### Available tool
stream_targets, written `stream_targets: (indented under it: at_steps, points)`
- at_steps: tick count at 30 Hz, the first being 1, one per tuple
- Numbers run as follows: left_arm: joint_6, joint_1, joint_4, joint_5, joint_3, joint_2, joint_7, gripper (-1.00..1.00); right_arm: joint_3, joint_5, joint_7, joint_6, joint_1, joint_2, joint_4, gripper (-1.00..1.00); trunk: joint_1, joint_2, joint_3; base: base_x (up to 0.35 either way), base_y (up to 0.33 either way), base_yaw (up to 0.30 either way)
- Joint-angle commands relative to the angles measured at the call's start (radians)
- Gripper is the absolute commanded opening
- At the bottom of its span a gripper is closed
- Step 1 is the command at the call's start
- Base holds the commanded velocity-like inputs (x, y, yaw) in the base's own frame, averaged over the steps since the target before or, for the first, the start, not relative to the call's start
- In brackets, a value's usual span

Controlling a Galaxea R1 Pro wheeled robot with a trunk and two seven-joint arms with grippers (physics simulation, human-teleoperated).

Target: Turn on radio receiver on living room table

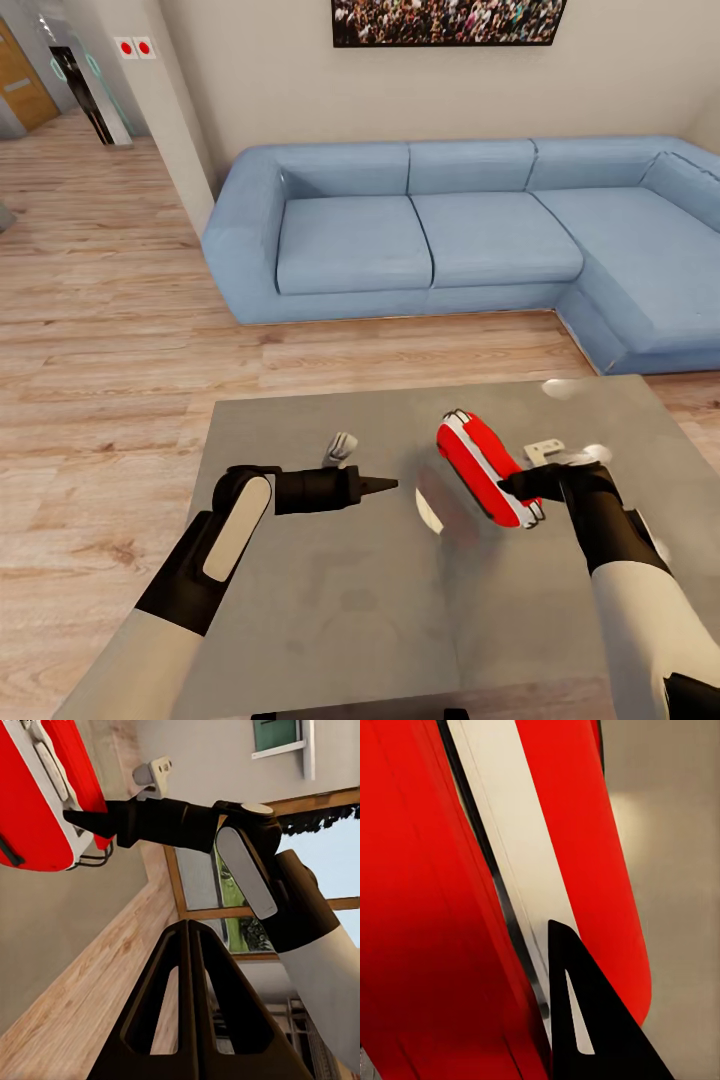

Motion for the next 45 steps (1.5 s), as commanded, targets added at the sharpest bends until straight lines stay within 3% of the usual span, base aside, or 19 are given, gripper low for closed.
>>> stream_targets:
  at_steps: [1, 4, 9, 14, 45]
  points:
    - [0.0, 0.0, 0.0, 0.0, 0.0, 0.0, 0.0, -1.0, 0.0, -0.003, 0.0, -0.001, 0.0, 0.0, 0.002, -1.0, 0.0, 0.0, 0.0, 0.0, 0.0, 0.0]
    - [0.0, 0.0, 0.0, 0.0, 0.0, 0.0, 0.0, -1.0, -0.003, -0.003, 0.0, -0.01, 0.0, -0.001, 0.029, -1.0, 0.0, 0.0, 0.0, 0.0, 0.0, 0.0]
    - [0.0, 0.0, 0.0, 0.0, 0.0, 0.0, 0.0, -1.0, -0.05, -0.003, 0.0, -0.069, 0.0, -0.001, 0.115, -1.0, 0.0, 0.0, 0.0, 0.0, 0.0, 0.0]
    - [0.0, 0.0, 0.0, 0.0, 0.0, 0.0, 0.0, -1.0, -0.068, -0.002, 0.0, -0.083, 0.0, -0.002, 0.131, -1.0, 0.0, 0.0, 0.0, 0.0, 0.0, 0.0]
    - [0.0, 0.0, 0.0, 0.0, 0.0, 0.0, 0.0, -1.0, -0.075, -0.002, 0.0, -0.108, 0.0, 0.0, 0.135, -1.0, 0.0, 0.0, 0.0, 0.0, 0.0, 0.0]
